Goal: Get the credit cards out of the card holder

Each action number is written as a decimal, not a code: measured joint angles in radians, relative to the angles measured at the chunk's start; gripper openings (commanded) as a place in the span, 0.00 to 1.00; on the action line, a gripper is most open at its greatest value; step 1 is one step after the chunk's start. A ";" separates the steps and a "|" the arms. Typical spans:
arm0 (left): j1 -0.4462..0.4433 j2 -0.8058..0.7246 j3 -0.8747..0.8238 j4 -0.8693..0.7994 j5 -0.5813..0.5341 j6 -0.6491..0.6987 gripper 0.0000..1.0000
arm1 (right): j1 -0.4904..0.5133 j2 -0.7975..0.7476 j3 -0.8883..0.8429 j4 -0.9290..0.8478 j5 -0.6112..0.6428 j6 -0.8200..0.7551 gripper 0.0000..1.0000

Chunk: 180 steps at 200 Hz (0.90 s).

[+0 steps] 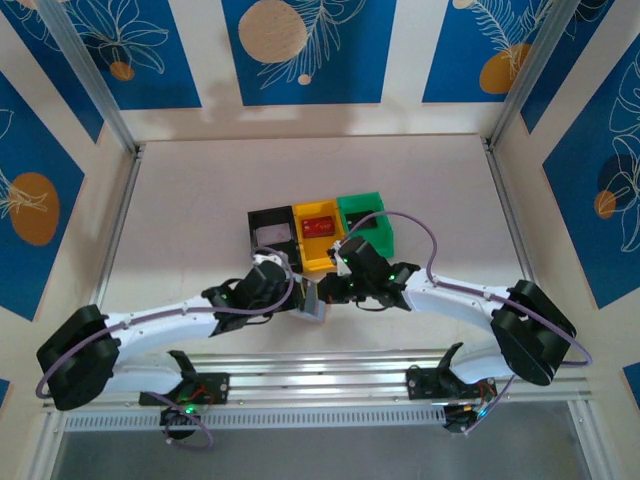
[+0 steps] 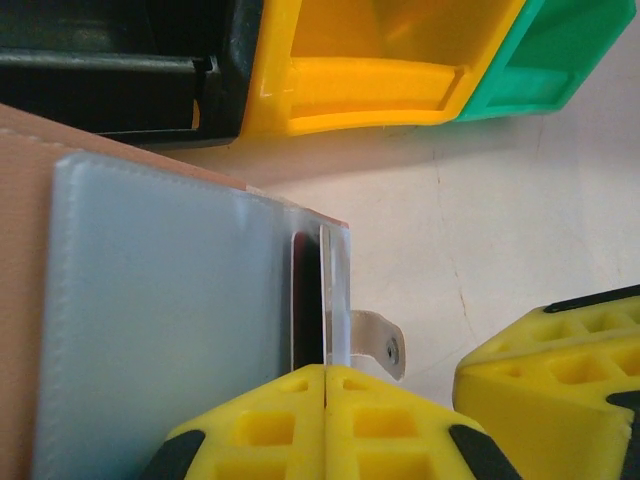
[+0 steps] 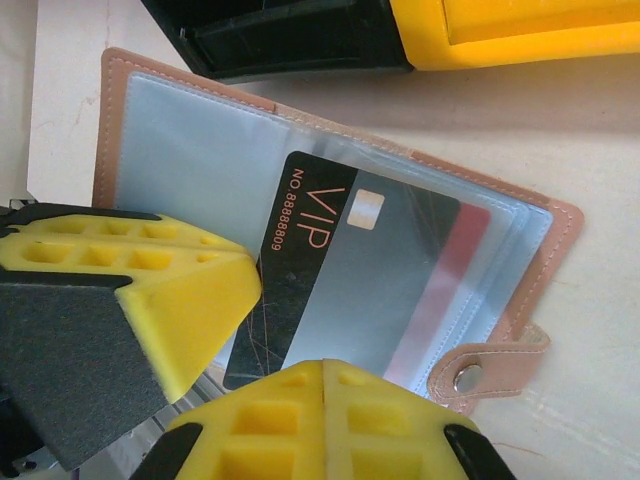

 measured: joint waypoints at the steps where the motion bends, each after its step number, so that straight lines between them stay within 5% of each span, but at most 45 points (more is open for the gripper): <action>1: 0.000 -0.001 0.000 0.000 0.000 0.000 0.00 | 0.000 0.000 0.000 0.000 0.000 0.000 0.05; 146: 0.007 -0.054 0.000 -0.053 -0.019 0.026 0.00 | 0.027 0.074 0.000 0.028 -0.013 0.004 0.05; 180: 0.007 -0.086 -0.008 -0.060 -0.024 0.026 0.00 | 0.019 0.032 -0.003 0.032 -0.014 -0.005 0.12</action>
